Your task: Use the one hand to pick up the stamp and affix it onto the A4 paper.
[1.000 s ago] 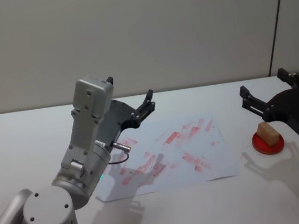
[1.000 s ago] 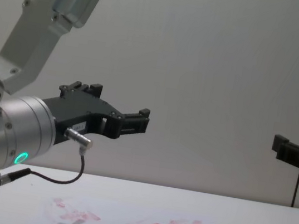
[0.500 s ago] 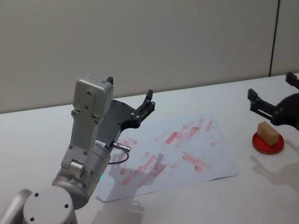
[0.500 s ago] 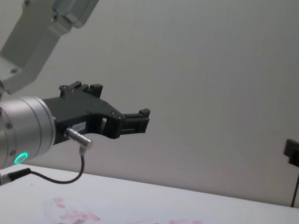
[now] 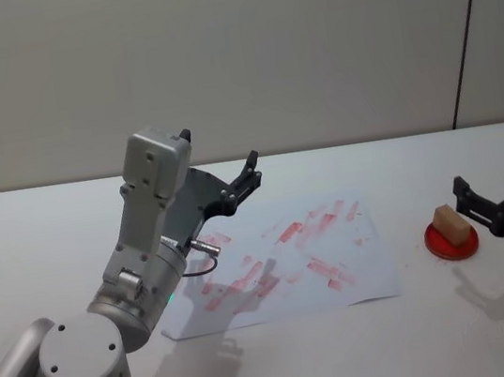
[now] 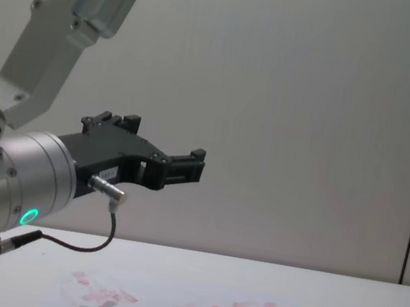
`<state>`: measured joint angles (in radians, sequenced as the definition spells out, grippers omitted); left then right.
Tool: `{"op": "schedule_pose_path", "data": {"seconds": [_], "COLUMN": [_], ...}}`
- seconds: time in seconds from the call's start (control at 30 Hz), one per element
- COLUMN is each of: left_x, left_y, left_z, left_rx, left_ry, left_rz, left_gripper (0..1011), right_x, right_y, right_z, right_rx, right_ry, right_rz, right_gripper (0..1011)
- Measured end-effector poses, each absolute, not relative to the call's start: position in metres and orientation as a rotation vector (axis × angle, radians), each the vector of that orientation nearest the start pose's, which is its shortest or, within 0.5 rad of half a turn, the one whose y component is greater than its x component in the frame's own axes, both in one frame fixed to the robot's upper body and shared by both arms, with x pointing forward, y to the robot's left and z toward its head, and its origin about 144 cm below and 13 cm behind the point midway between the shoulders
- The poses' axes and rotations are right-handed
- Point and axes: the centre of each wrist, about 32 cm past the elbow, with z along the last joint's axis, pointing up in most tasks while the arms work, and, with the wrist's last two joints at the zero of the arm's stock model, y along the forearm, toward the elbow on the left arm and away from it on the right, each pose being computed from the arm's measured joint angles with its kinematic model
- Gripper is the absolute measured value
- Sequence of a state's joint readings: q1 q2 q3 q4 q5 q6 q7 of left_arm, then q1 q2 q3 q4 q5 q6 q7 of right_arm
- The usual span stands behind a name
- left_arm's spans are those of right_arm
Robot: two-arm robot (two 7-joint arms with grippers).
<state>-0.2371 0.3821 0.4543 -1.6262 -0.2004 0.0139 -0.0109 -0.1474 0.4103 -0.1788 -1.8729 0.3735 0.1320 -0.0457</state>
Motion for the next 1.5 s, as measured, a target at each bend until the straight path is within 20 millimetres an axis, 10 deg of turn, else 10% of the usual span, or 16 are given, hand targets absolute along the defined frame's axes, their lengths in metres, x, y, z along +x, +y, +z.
{"op": "schedule_pose_path", "data": {"seconds": [1.5], "left_x": [0.492], "left_y": [0.198], "left_z": [1.204], "left_rx": [0.061], "left_ry": [-0.267], "left_rz": [1.124], "left_gripper": [1002], "right_x": [0.477], "right_y": [-0.244], "right_z": [1.145], "right_rx": [-0.365], "right_ry": [0.169], "right_rz": [-1.281], "right_gripper": [922]}}
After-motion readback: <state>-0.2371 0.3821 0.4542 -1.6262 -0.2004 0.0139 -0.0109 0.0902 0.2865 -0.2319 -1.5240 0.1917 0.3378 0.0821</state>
